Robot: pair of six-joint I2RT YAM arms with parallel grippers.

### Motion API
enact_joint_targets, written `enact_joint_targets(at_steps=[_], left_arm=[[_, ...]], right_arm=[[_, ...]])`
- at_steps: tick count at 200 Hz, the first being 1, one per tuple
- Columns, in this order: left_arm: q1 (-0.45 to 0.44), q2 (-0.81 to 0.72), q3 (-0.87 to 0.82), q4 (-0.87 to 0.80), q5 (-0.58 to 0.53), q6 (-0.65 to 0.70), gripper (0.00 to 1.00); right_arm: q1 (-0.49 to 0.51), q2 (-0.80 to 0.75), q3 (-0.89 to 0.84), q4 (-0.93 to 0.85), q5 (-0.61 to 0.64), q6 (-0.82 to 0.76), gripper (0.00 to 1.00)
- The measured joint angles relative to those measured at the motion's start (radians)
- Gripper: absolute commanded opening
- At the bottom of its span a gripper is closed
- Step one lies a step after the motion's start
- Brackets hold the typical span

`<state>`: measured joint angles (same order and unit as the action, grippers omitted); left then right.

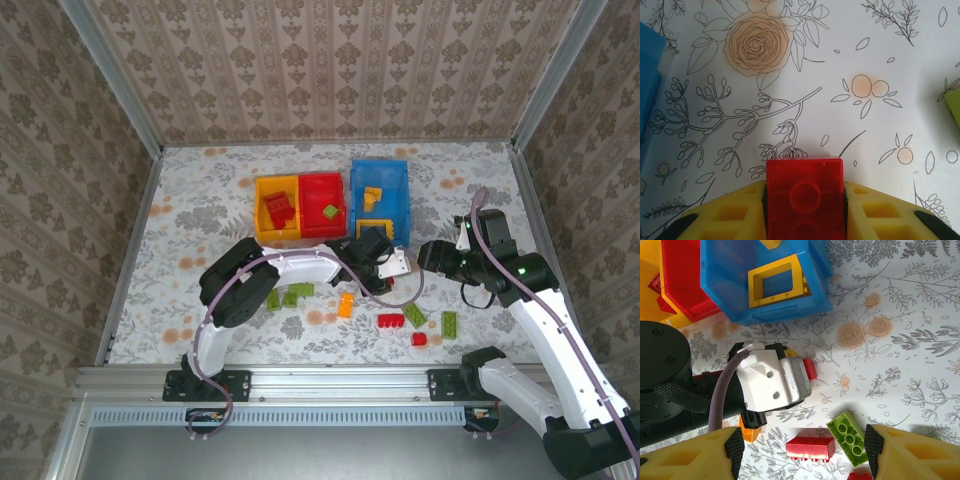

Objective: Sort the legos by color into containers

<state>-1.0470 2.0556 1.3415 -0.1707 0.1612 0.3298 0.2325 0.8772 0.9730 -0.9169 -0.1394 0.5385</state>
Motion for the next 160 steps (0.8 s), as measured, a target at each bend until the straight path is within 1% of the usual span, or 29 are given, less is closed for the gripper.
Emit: enact_joint_targets(at_steps=[21,41,64,81,101,120,138,148,160], left_arm=[[0.001,-0.010,-0.011,0.002,-0.009,-0.018,0.30],[0.007,-0.074,-0.070,-0.001,-0.039,-0.063,0.29],[0.034,-0.233,-0.154,-0.015,-0.092,-0.130,0.30],[0.080,-0.383,-0.200,-0.032,-0.131,-0.188,0.30],[0.174,-0.533,-0.214,-0.073,-0.171,-0.267,0.30],[0.297,-0.605,-0.213,-0.124,-0.193,-0.343,0.30],[0.416,-0.602,-0.203,-0.186,-0.192,-0.410,0.30],[0.481,-0.575,-0.183,-0.229,-0.186,-0.448,0.30],[0.538,-0.526,-0.151,-0.267,-0.175,-0.488,0.29]], right_arm=[[0.000,0.001,0.000,0.000,-0.003,-0.004,0.67],[0.000,0.010,0.000,0.001,-0.010,-0.015,0.66],[0.005,0.042,0.001,0.009,-0.024,-0.042,0.65],[0.043,0.080,0.013,0.027,-0.025,-0.067,0.65],[0.144,0.149,0.048,0.073,-0.026,-0.098,0.66],[0.254,0.236,0.092,0.143,-0.044,-0.125,0.66],[0.341,0.335,0.153,0.209,-0.074,-0.150,0.67],[0.379,0.397,0.198,0.238,-0.084,-0.169,0.66],[0.411,0.464,0.253,0.267,-0.094,-0.186,0.66]])
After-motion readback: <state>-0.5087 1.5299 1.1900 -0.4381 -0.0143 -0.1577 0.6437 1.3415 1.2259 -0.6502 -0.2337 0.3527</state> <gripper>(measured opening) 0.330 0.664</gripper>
